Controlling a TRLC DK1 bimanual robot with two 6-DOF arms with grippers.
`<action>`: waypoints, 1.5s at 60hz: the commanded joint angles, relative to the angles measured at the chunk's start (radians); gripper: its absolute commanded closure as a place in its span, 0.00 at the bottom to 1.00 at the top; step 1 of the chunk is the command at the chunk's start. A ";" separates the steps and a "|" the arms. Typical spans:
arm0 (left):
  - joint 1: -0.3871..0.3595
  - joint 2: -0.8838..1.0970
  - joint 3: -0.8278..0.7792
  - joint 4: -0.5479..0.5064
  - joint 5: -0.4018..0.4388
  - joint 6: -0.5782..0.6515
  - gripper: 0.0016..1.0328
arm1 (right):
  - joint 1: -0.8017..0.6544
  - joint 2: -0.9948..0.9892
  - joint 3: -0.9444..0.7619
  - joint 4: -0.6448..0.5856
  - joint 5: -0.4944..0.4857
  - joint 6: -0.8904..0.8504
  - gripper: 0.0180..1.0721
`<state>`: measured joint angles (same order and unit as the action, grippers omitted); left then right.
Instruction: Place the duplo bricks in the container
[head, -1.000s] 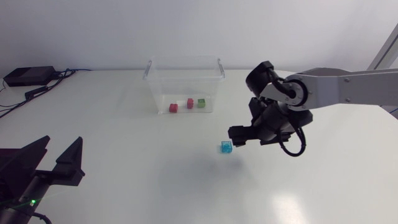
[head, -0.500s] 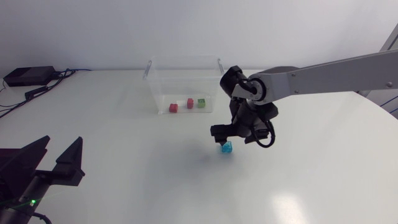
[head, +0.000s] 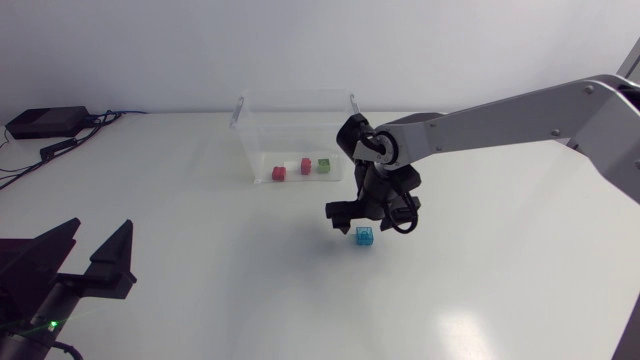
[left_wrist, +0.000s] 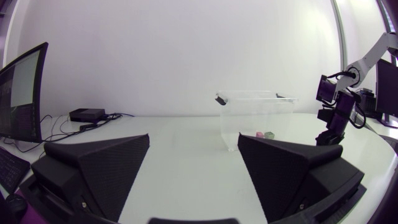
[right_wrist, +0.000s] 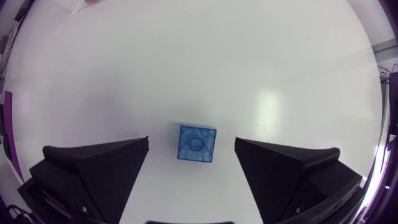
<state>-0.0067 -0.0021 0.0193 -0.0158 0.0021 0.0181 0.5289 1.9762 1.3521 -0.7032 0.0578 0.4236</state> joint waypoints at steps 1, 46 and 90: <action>0.007 -0.010 -0.018 0.008 0.003 -0.026 0.04 | -0.003 0.041 0.021 -0.012 0.010 0.038 0.05; 0.007 -0.010 -0.018 0.008 0.003 -0.027 0.04 | -0.032 0.115 0.084 -0.064 -0.010 0.050 0.09; 0.007 -0.010 -0.018 0.008 0.003 -0.027 0.04 | -0.033 0.116 0.102 -0.079 -0.019 0.067 0.46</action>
<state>-0.0067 -0.0021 0.0193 -0.0158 0.0017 0.0181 0.5018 2.0743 1.4395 -0.7818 0.0460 0.4541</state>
